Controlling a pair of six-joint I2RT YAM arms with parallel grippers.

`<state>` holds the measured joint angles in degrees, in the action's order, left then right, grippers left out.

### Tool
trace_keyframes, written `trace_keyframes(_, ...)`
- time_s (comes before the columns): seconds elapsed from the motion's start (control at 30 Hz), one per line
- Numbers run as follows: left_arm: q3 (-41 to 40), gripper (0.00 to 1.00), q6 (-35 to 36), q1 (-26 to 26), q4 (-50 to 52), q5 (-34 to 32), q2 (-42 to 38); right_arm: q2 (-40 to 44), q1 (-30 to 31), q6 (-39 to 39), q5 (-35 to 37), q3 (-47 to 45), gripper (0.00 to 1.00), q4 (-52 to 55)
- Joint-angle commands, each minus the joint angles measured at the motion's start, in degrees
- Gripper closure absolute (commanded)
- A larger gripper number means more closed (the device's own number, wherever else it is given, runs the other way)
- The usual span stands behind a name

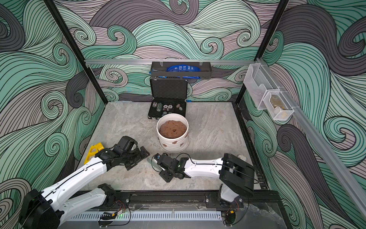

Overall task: Scrub the dried mud off the ceramic pot
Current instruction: Pick up the brush from the center of the board.

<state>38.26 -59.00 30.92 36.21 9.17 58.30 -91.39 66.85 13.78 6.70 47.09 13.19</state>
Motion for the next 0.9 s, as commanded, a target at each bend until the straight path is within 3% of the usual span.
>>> trace_keyframes(0.0, 1.88, 0.01, 1.17, 0.20, -0.94, -0.83, 0.69, -2.61, -0.25, -2.82, 0.39, 2.22, 0.52, -3.23)
trace_keyframes(0.33, 0.63, 0.01, 1.54, 0.14, -0.44, -1.07, 0.82, -6.50, -1.72, -5.82, -0.67, 3.36, 0.69, -5.93)
trace_keyframes(0.63, -1.56, 0.01, 1.53, 0.16, -0.74, -1.35, -0.73, -10.30, -1.71, -6.91, 1.61, 4.43, 0.75, -6.00)
trace_keyframes(0.8, -1.74, 0.01, 1.59, 0.03, 0.25, -2.69, -1.65, -9.46, -1.81, -7.74, 0.94, 3.79, 0.97, -6.76)
trace_keyframes(0.87, -1.82, 0.01, 1.20, 0.05, 0.06, -2.83, -2.28, -8.12, -1.87, -7.89, 0.54, 3.64, 1.00, -7.20)
